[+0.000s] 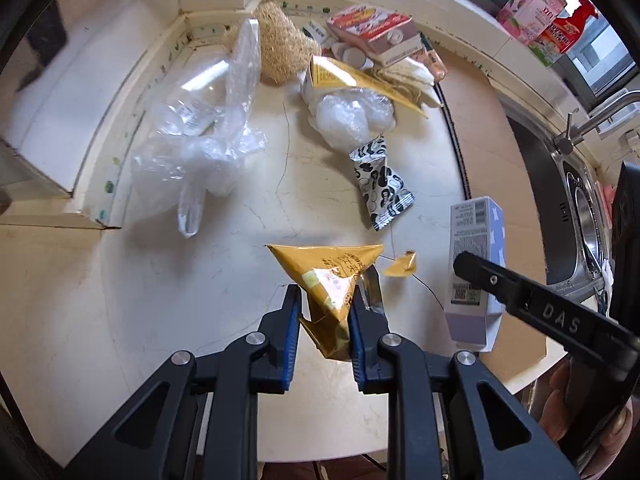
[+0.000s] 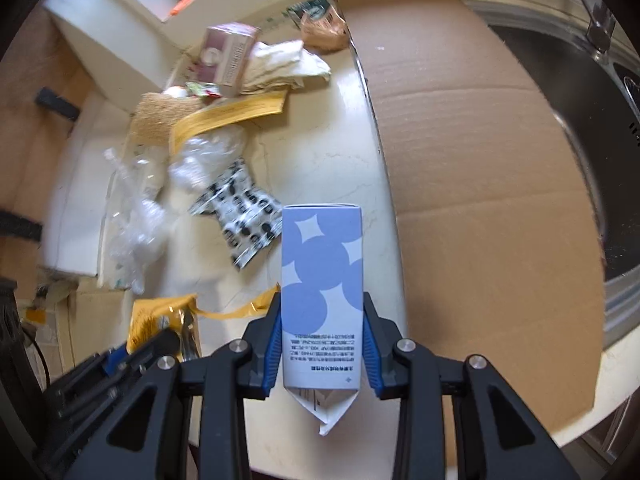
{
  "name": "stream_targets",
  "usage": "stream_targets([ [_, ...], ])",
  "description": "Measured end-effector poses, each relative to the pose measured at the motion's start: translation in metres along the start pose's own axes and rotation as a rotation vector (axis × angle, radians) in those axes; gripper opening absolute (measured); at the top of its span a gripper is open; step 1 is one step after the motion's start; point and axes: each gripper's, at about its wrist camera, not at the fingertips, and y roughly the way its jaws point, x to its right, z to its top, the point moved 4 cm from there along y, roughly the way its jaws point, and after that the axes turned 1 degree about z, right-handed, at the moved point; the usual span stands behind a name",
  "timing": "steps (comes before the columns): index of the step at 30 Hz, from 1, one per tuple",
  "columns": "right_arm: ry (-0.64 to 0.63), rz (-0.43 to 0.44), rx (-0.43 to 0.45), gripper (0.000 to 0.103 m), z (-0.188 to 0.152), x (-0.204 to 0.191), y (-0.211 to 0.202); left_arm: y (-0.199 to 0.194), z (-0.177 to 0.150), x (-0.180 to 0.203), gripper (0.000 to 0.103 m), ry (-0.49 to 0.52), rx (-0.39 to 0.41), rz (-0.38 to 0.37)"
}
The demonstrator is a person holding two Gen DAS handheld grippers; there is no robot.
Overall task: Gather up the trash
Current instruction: 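Carry the wrapper and carton down over the floor trash bin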
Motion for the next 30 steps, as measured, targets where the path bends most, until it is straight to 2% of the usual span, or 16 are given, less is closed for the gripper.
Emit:
stream_targets([
  [6, -0.073, 0.051, 0.038, 0.035, -0.034, -0.006, -0.048, -0.043, -0.014, 0.018, 0.018, 0.021, 0.053, 0.025],
  [11, -0.170, 0.066, 0.068, 0.035, -0.073, -0.009, -0.088, -0.088, -0.050, 0.023, 0.017, 0.041, 0.097, 0.038],
  [17, -0.243, 0.107, 0.081, 0.035, -0.115, -0.001, -0.125, -0.129, -0.097, 0.050, 0.017, 0.062, 0.132, 0.048],
  [27, -0.336, 0.135, 0.055, 0.035, -0.191, 0.033, -0.158, -0.149, -0.181, 0.090, 0.017, 0.064, 0.104, 0.053],
  [28, -0.353, 0.143, 0.079, 0.035, -0.196, 0.037, -0.159, -0.151, -0.190, 0.093, 0.017, 0.065, 0.102, 0.053],
  [30, -0.362, 0.138, 0.071, 0.035, -0.209, 0.046, -0.160, -0.151, -0.206, 0.096, 0.017, 0.062, 0.096, 0.054],
])
